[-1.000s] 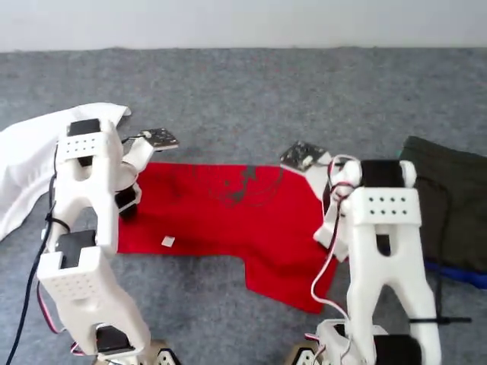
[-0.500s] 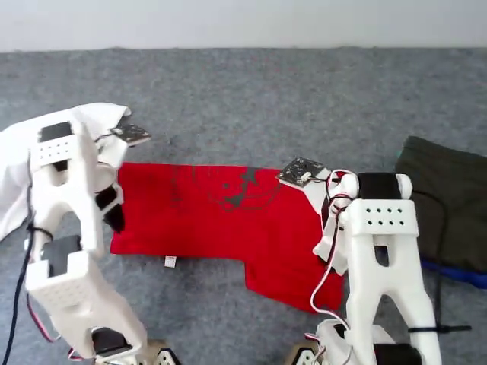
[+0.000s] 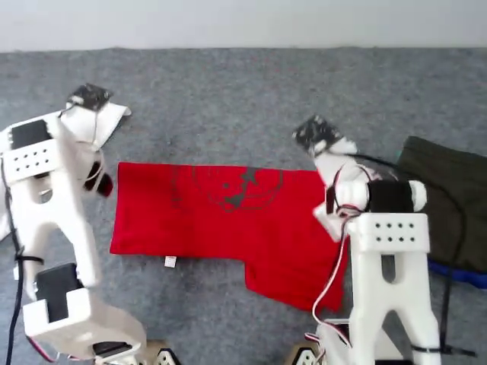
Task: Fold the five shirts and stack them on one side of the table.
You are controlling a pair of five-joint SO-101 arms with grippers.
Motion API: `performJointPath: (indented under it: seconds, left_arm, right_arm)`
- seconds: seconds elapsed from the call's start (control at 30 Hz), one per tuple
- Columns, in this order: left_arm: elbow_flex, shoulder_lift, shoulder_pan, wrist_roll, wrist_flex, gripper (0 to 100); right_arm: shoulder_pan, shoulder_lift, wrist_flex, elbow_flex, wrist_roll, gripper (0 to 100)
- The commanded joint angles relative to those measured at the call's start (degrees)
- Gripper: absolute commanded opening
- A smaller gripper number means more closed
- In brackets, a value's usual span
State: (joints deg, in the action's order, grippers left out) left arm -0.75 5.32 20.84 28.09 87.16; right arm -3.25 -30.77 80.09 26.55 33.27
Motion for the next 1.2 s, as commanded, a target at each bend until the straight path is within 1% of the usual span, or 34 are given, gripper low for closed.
performJointPath:
  seconds: [0.0,0.03,0.13,0.23,0.3,0.43,0.5,0.63,0.8,0.87,1.03,1.17]
  left_arm:
    - [-1.8,0.88,-3.52,-7.91,-5.27,7]
    - [-1.8,2.2,-4.66,-9.85,-6.42,5]
    - [-1.8,7.03,-6.86,-13.45,-10.46,2]
    - [-1.8,11.96,-7.03,-14.95,-14.77,2]
    - [-1.8,14.95,-6.68,-15.21,-16.7,2]
    - [-1.98,19.34,-6.59,-14.77,-18.11,2]
    - [-1.98,21.01,-6.59,-12.75,-19.25,2]
    - [-1.98,23.38,-6.59,-9.05,-21.71,2]
    - [-3.82,23.65,-6.07,-8.88,-21.19,2]
    - [-5.14,22.59,-5.54,-8.97,-19.16,2]
    - [-9.45,17.05,-5.19,-8.79,-10.81,2]
    - [-10.33,11.08,-6.24,-8.7,-7.65,2]
  right_arm:
    - [-0.57,5.05,-13.23,-0.09,-2.55,5.9]
    - [-0.75,7.34,-15.87,-0.09,-2.73,0.6]
    - [-1.01,14.29,-21.32,-0.35,-2.55,4.3]
    - [-1.27,21.05,-29.05,-0.35,-2.37,2.0]
    - [-1.27,25.89,-34.42,-0.35,-2.37,1.1]
    - [-0.31,35.03,-44.44,-0.44,-2.2,1.0]
    - [1.36,38.55,-47.16,-2.02,-0.97,1.0]
    - [3.91,43.56,-47.08,-6.86,0.18,1.0]
    - [3.82,44.18,-42.51,-11.78,0.18,1.0]
    - [3.47,42.59,-37.85,-14.24,0.09,1.0]
    - [0.92,35.47,-28.09,-16.97,0.0,1.0]
    - [-1.89,28.26,-20.35,-16.7,0.0,1.3]
